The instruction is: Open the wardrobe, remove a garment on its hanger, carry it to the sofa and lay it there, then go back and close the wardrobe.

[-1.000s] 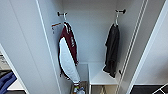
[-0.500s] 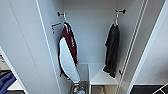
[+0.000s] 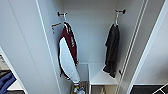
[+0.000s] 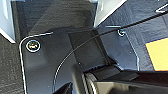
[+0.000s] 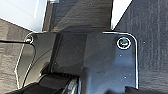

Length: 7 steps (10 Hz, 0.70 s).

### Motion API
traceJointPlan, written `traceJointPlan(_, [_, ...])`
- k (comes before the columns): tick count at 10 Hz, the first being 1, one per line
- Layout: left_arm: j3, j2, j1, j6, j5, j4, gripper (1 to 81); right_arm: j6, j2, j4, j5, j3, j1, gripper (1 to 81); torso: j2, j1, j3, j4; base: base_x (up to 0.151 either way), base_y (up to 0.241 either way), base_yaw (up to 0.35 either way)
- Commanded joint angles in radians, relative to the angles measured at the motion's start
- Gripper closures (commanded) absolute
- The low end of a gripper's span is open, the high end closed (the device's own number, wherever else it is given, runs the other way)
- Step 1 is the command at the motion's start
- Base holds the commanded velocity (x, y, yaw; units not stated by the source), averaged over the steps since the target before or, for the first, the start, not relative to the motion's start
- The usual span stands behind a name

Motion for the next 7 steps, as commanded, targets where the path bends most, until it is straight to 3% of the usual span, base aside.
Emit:
traceJointPlan(1, [-0.012,0.006,-0.044,0.061,0.035,0.019,1.0,-0.084,-0.008,-0.102,-0.022,-0.008,0.063,1.0,0.000,0.000,0.000,0.000,0.000,0.000,0.000])
traceJointPlan(4, [-0.047,0.045,-0.048,0.164,0.035,0.017,1.0,-0.217,-0.006,-0.303,0.050,-0.023,0.096,1.0,0.000,0.000,0.000,0.000,0.000,0.000,0.000])
traceJointPlan(5, [-0.056,0.058,-0.050,0.172,0.035,0.017,1.0,-0.249,0.000,-0.352,0.051,-0.025,0.113,1.0,0.000,0.000,0.000,0.000,0.000,0.000,0.000])
traceJointPlan(7, [-0.079,0.079,-0.054,0.175,0.038,0.017,1.0,-0.358,0.009,-0.492,0.148,-0.029,0.145,1.0,0.000,0.000,0.000,0.000,0.000,0.000,0.000])
